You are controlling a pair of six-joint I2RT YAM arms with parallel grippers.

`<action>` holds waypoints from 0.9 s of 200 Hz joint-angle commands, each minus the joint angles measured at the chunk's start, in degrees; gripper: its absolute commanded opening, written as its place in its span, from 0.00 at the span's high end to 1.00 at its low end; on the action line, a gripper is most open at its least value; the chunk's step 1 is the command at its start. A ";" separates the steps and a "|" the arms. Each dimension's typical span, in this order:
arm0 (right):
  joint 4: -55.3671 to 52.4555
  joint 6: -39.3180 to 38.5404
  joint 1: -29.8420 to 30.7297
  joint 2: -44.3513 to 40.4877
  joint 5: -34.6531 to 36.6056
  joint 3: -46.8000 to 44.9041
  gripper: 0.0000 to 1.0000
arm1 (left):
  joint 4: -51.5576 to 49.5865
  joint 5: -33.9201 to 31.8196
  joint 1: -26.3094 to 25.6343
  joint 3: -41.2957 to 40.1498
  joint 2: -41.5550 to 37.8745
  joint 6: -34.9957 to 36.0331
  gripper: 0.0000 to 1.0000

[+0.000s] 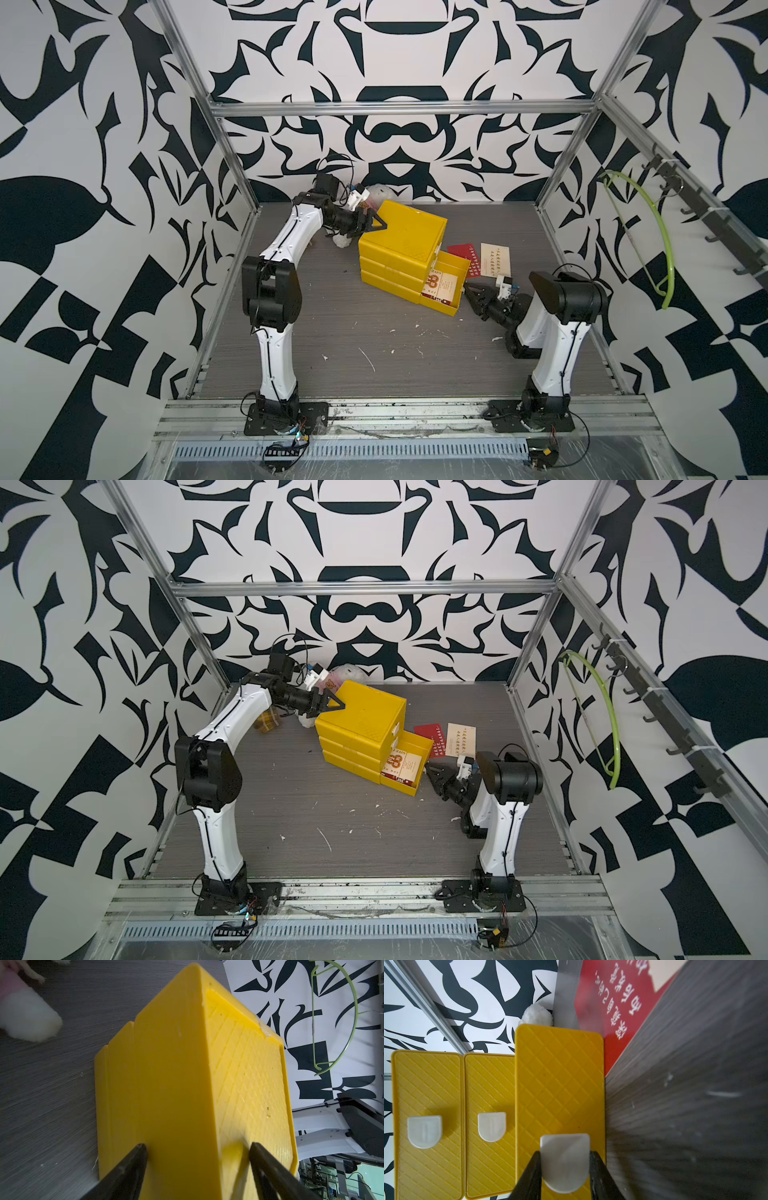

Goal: Take the postcards out of the drawer
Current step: Open the drawer in the storage box.

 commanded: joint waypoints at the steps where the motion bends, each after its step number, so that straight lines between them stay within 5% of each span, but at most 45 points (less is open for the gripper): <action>1: -14.16 -4.50 -2.00 4.39 7.35 -3.14 0.73 | -4.43 -4.19 0.21 -0.47 2.15 1.12 0.18; 55: -14.07 -3.91 -2.00 1.00 5.88 -3.92 0.44 | -4.10 -4.24 0.19 -0.17 2.15 0.68 0.11; 108: -14.20 -0.87 -1.64 -5.82 4.10 -2.67 0.40 | -3.44 -4.53 0.15 1.17 1.12 -0.56 0.07; 118: -14.42 -0.41 -1.65 -6.23 3.70 -1.94 0.39 | -3.37 -4.94 0.20 1.65 0.93 -0.75 0.00; 180: -14.89 3.58 -1.74 -9.46 3.73 4.47 0.37 | -1.22 -10.00 0.21 3.97 -2.77 -3.53 0.00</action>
